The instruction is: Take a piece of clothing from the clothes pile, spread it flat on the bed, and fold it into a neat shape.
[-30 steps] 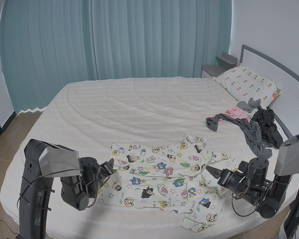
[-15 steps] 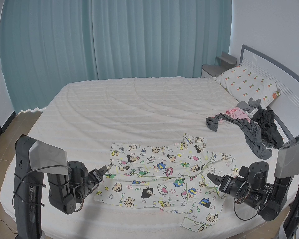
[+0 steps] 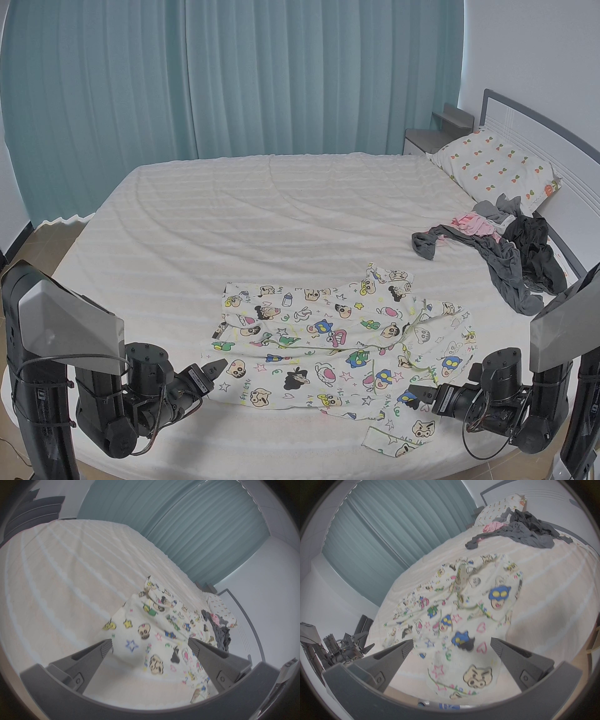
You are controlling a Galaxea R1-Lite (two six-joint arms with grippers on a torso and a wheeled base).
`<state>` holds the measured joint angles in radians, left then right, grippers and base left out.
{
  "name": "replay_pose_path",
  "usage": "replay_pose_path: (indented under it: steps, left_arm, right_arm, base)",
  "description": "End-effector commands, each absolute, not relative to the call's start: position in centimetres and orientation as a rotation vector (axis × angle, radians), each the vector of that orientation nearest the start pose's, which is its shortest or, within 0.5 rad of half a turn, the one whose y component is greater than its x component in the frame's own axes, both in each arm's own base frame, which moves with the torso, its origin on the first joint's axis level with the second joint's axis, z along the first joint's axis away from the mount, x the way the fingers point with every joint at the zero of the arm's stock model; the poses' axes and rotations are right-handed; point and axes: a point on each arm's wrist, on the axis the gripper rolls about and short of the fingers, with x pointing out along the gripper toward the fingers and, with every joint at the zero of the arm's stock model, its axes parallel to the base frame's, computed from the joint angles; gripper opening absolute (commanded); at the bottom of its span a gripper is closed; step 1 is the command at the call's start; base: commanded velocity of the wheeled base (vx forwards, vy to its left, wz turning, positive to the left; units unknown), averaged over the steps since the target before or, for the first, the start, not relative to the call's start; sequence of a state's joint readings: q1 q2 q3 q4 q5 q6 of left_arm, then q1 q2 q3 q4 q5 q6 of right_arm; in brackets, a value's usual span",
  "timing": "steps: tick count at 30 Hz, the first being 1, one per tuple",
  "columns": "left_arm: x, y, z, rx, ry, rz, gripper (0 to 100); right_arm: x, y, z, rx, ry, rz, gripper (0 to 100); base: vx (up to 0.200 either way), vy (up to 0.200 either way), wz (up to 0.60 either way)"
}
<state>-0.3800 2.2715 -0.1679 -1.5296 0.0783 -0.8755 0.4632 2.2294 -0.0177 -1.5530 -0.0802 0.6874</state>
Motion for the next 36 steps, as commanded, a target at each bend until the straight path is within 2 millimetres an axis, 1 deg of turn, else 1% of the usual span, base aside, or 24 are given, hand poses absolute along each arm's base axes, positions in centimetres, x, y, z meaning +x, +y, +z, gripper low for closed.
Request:
replay_pose_path:
  steps: [1, 5, 7, 9, 12, 13, 14, 15, 17, 18, 19, 23, 26, 30, 36]
  left_arm:
    - [23.5, -9.3, -2.6, -0.698, 0.689, -0.011, 100]
    - [23.7, -9.4, -3.3, -0.691, 0.706, 0.0, 100]
    - [24.0, -9.2, -4.2, -0.688, 0.719, 0.02, 100]
    - [25.2, -9.1, -4.7, -0.697, 0.69, 0.035, 100]
    - [27.4, -8.8, -4.9, -0.702, 0.63, 0.038, 100]
    - [27.4, -8.8, -4.9, -0.702, 0.63, 0.038, 100]
    - [28.3, -8.7, -5.4, -0.652, 0.651, 0.052, 100]
    - [28.5, -8.7, -5.7, -0.612, 0.681, 0.066, 100]
    - [28.7, -8.8, -5.8, -0.6, 0.689, 0.074, 100]
    - [30.4, -9.4, -5.9, -0.562, 0.659, 0.152, 100]
    - [30.9, -9.7, -6.1, -0.545, 0.656, 0.177, 100]
    - [31.6, -10.5, -6.5, -0.509, 0.694, 0.2, 100]
    - [32.6, -11.0, -6.5, -0.512, 0.678, 0.195, 100]
    - [33.4, -11.5, -6.6, -0.507, 0.682, 0.192, 100]
    - [33.7, -11.6, -6.6, -0.495, 0.701, 0.203, 100]
  right_arm:
    - [19.4, 9.7, -2.0, 0.459, 0.781, 0.119, 100]
    - [19.4, 9.7, -2.0, 0.459, 0.781, 0.12, 100]
    - [19.2, 9.9, -2.1, 0.452, 0.785, 0.127, 100]
    - [19.1, 10.1, -2.1, 0.449, 0.786, 0.133, 100]
    - [19.1, 10.2, -2.1, 0.445, 0.785, 0.137, 100]
    - [19.1, 10.2, -2.1, 0.445, 0.785, 0.137, 100]
    - [19.1, 10.2, -2.0, 0.445, 0.781, 0.139, 100]
    - [19.1, 10.2, -2.0, 0.446, 0.782, 0.138, 100]
    - [19.1, 10.2, -2.0, 0.446, 0.781, 0.137, 100]
    - [19.1, 10.2, -2.0, 0.447, 0.781, 0.14, 100]
    - [19.1, 10.2, -2.0, 0.445, 0.782, 0.14, 100]
    - [19.1, 10.2, -2.0, 0.446, 0.781, 0.141, 100]
    - [19.1, 10.2, -2.0, 0.446, 0.781, 0.141, 100]
    - [19.1, 10.2, -1.9, 0.447, 0.779, 0.141, 100]
    - [19.0, 10.4, -2.0, 0.444, 0.786, 0.146, 100]
  base:
    - [0.0, 0.0, 0.0]
    - [0.0, 0.0, 0.0]
    - [0.0, 0.0, 0.0]
    - [0.0, 0.0, 0.0]
    - [0.0, 0.0, 0.0]
    - [0.0, 0.0, 0.0]
    - [0.0, 0.0, 0.0]
    - [0.0, 0.0, 0.0]
    - [0.0, 0.0, 0.0]
    - [0.0, 0.0, 0.0]
    - [0.0, 0.0, 0.0]
    - [0.0, 0.0, 0.0]
    - [0.0, 0.0, 0.0]
    - [0.0, 0.0, 0.0]
    - [0.0, 0.0, 0.0]
